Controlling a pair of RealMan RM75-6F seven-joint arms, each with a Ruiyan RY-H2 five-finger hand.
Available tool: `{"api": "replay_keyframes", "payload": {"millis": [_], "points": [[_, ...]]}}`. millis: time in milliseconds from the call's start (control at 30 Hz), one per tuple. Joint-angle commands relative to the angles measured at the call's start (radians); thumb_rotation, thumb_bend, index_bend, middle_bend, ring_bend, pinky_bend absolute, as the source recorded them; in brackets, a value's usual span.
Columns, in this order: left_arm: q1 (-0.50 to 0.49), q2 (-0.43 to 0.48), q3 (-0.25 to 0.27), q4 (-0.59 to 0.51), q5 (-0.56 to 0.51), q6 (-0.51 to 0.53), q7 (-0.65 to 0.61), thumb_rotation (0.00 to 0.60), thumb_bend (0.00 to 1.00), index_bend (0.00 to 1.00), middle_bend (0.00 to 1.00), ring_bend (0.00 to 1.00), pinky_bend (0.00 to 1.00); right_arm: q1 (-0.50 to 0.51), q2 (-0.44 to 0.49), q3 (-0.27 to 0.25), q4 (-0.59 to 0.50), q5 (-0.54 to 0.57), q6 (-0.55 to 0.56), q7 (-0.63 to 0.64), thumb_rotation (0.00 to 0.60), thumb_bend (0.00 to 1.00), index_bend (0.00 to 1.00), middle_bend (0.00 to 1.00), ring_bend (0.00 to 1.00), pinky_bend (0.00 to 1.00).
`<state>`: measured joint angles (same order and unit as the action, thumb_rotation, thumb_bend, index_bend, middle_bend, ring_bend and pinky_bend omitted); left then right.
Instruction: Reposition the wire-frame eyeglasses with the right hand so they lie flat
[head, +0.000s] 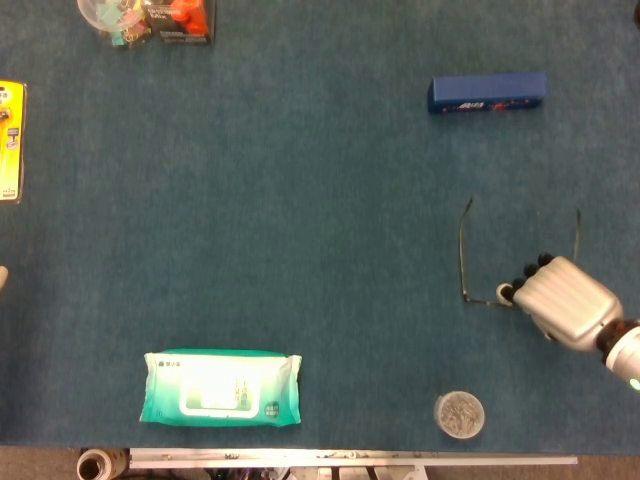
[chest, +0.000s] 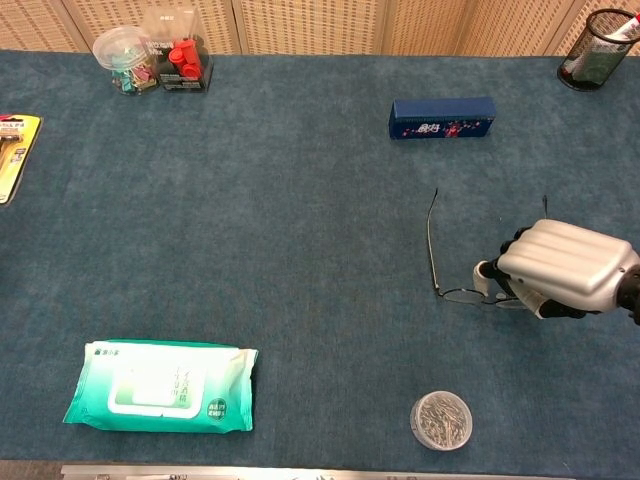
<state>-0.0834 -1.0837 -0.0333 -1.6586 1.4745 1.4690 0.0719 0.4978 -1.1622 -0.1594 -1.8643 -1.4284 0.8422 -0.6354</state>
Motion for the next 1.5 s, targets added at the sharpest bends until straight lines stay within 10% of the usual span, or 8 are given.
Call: {"api": "replay_keyframes", "payload": {"millis": [33,1500], "points": [[0.0,0.0,0.0,0.0,0.0,0.0,0.0,0.6,0.19,0.56,0.51,0.36,0.44,0.002,0.004,-0.009,-0.006,-0.01,-0.007,0.007,0.6,0.86,0.36,0.53,0.39,0.35],[0.002,0.009,0.002,-0.013,0.002,0.001,-0.004,0.6,0.19,0.56,0.51,0.36,0.44,-0.069,0.112,-0.032,-0.123,-0.253,0.208,0.11,0.6,0.87,0.36,0.53,0.39,0.35]]}}
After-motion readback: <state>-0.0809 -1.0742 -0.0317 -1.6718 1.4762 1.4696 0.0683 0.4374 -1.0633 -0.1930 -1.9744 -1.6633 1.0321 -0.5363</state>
